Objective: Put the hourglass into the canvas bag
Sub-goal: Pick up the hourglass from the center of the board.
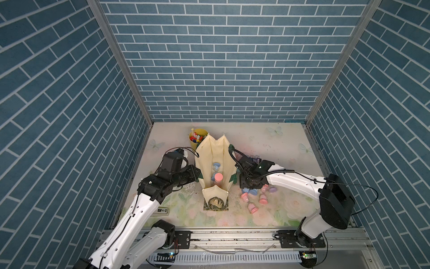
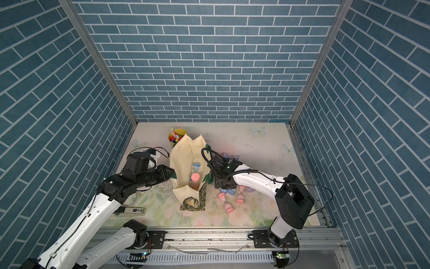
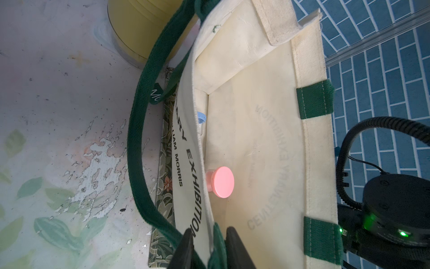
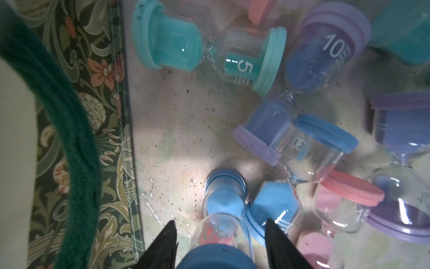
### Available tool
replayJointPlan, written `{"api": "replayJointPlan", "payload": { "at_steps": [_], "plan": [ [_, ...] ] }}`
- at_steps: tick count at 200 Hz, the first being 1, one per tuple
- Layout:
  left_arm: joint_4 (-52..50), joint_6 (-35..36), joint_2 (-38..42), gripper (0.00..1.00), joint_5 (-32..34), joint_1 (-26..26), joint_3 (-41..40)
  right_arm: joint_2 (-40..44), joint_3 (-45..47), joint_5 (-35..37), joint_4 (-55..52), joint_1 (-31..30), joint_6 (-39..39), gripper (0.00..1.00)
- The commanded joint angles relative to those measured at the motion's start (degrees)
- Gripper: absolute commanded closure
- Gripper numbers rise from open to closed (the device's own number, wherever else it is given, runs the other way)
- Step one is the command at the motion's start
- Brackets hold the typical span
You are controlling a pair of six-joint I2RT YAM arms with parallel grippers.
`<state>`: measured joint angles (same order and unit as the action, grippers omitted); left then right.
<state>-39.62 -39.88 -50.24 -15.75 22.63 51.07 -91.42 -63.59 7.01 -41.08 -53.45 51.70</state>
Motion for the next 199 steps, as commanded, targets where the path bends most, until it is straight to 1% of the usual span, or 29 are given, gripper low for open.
{"api": "replayJointPlan", "payload": {
  "at_steps": [1,23,39,69,80,98,161,199],
  "plan": [
    [-0.47,0.37,0.18,0.72,-0.07,-0.39,-0.75,-0.52,0.75,0.39,0.39,0.28,1.93,0.43],
    [-0.45,0.42,-0.04,0.72,-0.03,-0.31,-1.09,-0.36,1.09,0.84,0.54,0.36,1.9,0.46],
    [-0.45,0.33,-0.07,0.72,-0.14,-0.32,-1.08,-0.41,0.88,0.55,0.56,0.46,1.82,0.51],
    [-0.42,0.42,-0.14,0.72,-0.07,-0.39,-1.41,0.18,1.28,1.07,0.57,0.58,1.65,0.57],
    [-0.37,0.31,-0.38,0.71,-0.51,-0.4,-1.17,0.34,0.98,1.2,0.09,0.73,1.65,0.62],
    [-0.36,0.32,-0.65,0.7,-0.7,-0.36,-0.76,1.76,1.12,1.98,-0.23,0.73,1.65,0.65],
    [-2.53,1.35,-2.49,0.66,-0.06,-0.39,1.6,6.11,1.1,4.4,-1.17,0.86,1.03,0.71],
    [-5.27,2.51,-3.29,0.61,0.66,-0.34,3.77,9.37,1.61,4.64,-0.84,2.45,1.08,0.74]
  ]
}}
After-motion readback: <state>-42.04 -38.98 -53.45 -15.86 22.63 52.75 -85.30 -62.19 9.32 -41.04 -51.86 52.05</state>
